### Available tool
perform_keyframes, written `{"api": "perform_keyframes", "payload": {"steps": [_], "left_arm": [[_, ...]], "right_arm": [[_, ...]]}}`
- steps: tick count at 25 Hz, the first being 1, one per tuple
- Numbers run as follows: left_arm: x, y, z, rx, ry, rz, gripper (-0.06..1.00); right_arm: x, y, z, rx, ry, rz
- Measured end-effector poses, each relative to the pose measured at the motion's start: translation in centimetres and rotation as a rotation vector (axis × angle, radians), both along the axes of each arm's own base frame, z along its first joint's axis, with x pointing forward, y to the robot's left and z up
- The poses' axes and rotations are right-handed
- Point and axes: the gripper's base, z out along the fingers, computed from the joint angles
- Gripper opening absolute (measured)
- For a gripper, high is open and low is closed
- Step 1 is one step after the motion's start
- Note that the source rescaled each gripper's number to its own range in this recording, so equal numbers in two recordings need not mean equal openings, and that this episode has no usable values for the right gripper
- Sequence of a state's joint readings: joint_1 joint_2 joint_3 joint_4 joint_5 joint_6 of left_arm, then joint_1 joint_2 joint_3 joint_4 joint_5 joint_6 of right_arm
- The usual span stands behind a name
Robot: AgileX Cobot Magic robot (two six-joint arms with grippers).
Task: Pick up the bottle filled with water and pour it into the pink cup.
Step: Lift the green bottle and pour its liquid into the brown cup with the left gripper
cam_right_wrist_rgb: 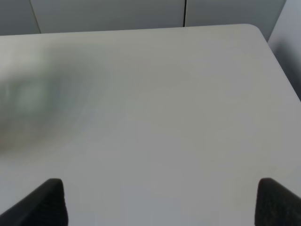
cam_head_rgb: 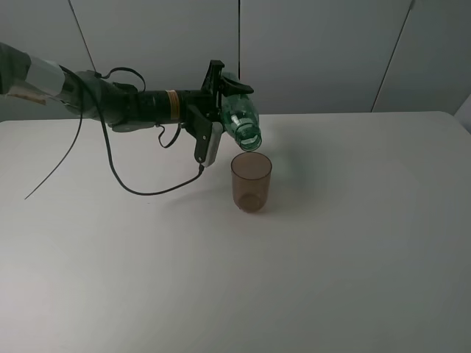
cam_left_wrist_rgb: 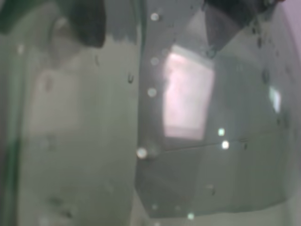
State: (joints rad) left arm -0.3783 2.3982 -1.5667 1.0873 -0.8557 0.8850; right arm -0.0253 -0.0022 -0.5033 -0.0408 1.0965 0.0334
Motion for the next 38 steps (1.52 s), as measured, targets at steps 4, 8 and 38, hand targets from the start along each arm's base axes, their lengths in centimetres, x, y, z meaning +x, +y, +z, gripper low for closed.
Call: {"api": "perform_keyframes", "payload": {"steps": [4,8,38], "left_arm": [[0.01,-0.05,0.02,0.006,-0.017,0.001,0.01],[0.02,-0.07,0.04,0.007,-0.024,0.001,0.01],[0.10,-0.71,0.67,0.009,-0.061,-0.007,0.01]], "right_arm": [[0.00,0.00,0.00,0.000,0.000,0.000],[0.00,0.00,0.00,0.000,0.000,0.000],[0.00,0.00,0.00,0.000,0.000,0.000]]}}
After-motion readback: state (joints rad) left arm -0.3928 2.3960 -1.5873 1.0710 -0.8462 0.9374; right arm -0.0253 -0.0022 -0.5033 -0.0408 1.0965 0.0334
